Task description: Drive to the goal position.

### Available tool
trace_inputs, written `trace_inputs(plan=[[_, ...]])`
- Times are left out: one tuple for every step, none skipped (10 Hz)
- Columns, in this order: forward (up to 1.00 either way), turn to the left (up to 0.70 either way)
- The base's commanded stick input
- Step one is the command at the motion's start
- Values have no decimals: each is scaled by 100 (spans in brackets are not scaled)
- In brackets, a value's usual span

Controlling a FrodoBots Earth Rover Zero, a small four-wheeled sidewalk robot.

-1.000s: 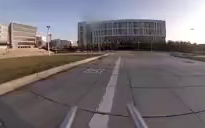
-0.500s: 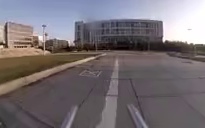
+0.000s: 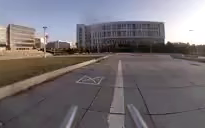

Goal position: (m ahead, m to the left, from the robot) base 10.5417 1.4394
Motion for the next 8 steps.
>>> trace_inputs(plan=[[70, 0], [70, -14], [70, -14], [70, -14], [70, -14], [70, -14], [70, -14], [70, -9]])
